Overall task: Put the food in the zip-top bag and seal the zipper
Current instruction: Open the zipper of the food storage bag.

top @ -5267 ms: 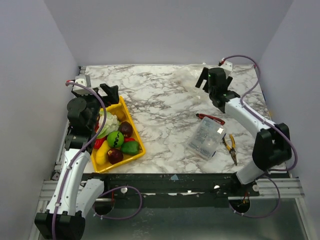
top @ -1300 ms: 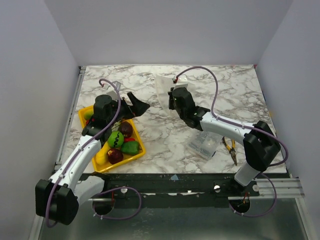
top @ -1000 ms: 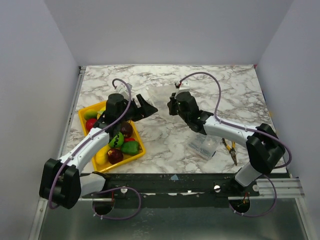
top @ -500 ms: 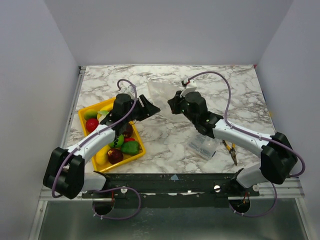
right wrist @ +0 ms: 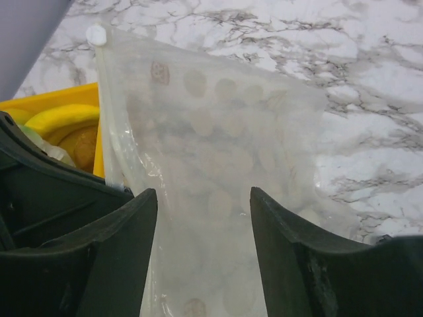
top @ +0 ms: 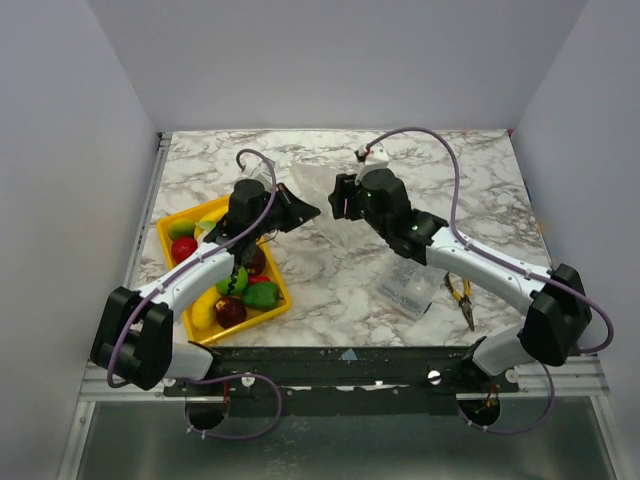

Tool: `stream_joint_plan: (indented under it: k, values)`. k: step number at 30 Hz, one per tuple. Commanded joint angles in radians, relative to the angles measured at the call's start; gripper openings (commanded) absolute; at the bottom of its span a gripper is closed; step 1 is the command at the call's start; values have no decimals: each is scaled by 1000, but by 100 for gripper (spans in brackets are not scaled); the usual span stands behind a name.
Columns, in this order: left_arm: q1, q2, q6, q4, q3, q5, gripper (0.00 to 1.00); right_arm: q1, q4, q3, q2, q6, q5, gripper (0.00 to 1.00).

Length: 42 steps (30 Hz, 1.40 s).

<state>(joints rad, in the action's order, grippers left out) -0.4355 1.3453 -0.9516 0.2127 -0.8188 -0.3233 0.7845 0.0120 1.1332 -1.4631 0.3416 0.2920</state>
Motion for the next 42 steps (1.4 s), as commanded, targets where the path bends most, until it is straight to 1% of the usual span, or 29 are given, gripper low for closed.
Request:
stream_joint_plan:
  k: [1, 6, 11, 14, 17, 20, 23, 24, 30, 31, 33, 34, 35, 36, 37, 39, 42]
  values:
    - [-9, -33, -50, 36, -5, -38, 0, 58, 155, 112, -60, -100, 160, 64]
    - [-12, -31, -63, 23, -27, -48, 0, 137, 173, 164, -87, -160, 259, 68]
    - [-14, -26, -59, 5, -35, -40, 0, 192, 187, 204, -121, -212, 386, 69]
    - [-14, -20, -56, -5, -37, -40, 0, 214, 196, 221, -129, -223, 425, 69]
    - [-14, -20, -59, -1, -36, -46, 0, 223, 170, 218, -147, -245, 487, 69]
    - [-14, -24, -65, 1, -37, -52, 0, 223, 175, 253, -196, -266, 564, 67]
    - [-15, -28, -67, 0, -43, -60, 0, 224, 165, 286, -233, -325, 556, 56]
    - [-15, -30, -67, 2, -43, -60, 0, 223, 156, 294, -244, -332, 555, 54]
    - [-15, -36, -64, -4, -41, -60, 0, 223, 65, 334, -309, -458, 677, 54]
    - [-16, -36, -63, -5, -39, -60, 0, 223, 58, 342, -316, -470, 683, 52]
    - [-15, -37, -62, -6, -34, -60, 0, 223, 50, 353, -329, -500, 678, 44]
    - [-15, -38, -60, -5, -31, -60, 0, 224, 44, 359, -336, -517, 682, 34]
    - [-14, -39, -59, -6, -31, -61, 0, 223, 40, 363, -343, -524, 693, 21]
    - [-14, -40, -57, -8, -31, -61, 0, 222, 33, 364, -348, -529, 712, 5]
    - [-14, -42, -52, -11, -30, -59, 0, 222, 13, 361, -350, -543, 725, 1]
    - [-14, -51, -38, -20, -28, -54, 0, 222, -44, 339, -343, -565, 752, 1]
    - [-13, -61, 0, -52, -29, -33, 0, 211, -101, 299, -316, -565, 734, 1]
